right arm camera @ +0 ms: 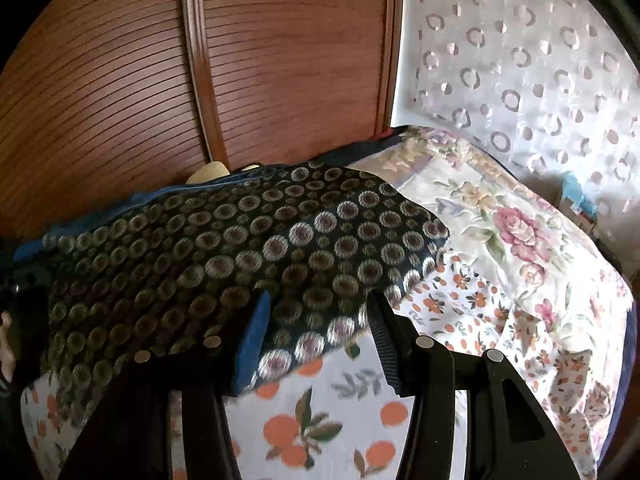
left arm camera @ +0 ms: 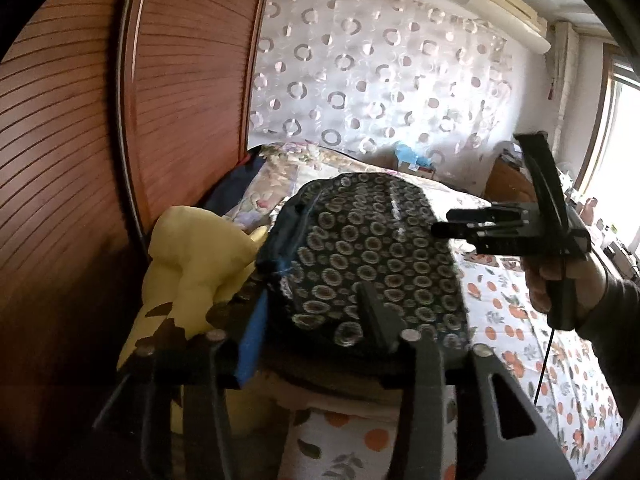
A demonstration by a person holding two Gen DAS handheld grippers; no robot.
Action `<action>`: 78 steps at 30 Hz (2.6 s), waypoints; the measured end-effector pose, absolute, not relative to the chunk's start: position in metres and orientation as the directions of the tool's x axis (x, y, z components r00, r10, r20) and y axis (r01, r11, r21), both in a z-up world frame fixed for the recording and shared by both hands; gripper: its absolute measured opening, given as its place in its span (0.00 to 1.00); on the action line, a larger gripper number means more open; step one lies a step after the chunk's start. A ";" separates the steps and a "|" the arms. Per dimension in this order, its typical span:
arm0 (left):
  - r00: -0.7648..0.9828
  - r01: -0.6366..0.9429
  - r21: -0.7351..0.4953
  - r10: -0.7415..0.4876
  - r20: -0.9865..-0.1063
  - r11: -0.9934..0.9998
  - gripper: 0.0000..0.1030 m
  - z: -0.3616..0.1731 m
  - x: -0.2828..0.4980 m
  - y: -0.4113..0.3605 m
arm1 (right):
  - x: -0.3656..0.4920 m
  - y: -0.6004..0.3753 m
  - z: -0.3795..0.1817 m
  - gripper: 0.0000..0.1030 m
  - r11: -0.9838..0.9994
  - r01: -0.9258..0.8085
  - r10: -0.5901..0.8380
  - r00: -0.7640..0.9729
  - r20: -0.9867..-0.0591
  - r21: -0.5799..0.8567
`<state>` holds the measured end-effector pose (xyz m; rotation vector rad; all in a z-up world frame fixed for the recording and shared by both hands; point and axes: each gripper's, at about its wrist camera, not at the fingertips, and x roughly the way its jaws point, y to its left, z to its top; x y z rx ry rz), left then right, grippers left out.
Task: Fold small clothes
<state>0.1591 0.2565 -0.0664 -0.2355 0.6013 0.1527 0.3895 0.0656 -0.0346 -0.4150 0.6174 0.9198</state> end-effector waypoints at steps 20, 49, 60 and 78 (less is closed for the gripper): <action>0.850 -0.124 -0.112 0.047 -0.525 0.986 0.75 -0.032 0.120 0.179 | 0.260 -0.050 -0.023 0.56 0.645 -0.764 0.641 0.547 -0.539 -0.010; 0.860 0.102 -0.061 -0.118 -0.496 0.993 0.75 0.006 0.077 0.008 | 0.072 -0.212 -0.006 0.78 0.920 -0.379 0.392 0.867 -0.309 0.104; 0.892 0.084 -0.040 -0.093 -0.442 0.996 0.75 0.033 0.065 -0.002 | 0.052 -0.200 -0.019 0.78 0.948 -0.307 0.319 0.920 -0.228 0.086; 0.894 0.070 -0.035 -0.078 -0.441 0.997 0.75 0.034 0.064 -0.003 | 0.054 -0.212 -0.018 0.78 0.945 -0.314 0.326 0.915 -0.237 0.090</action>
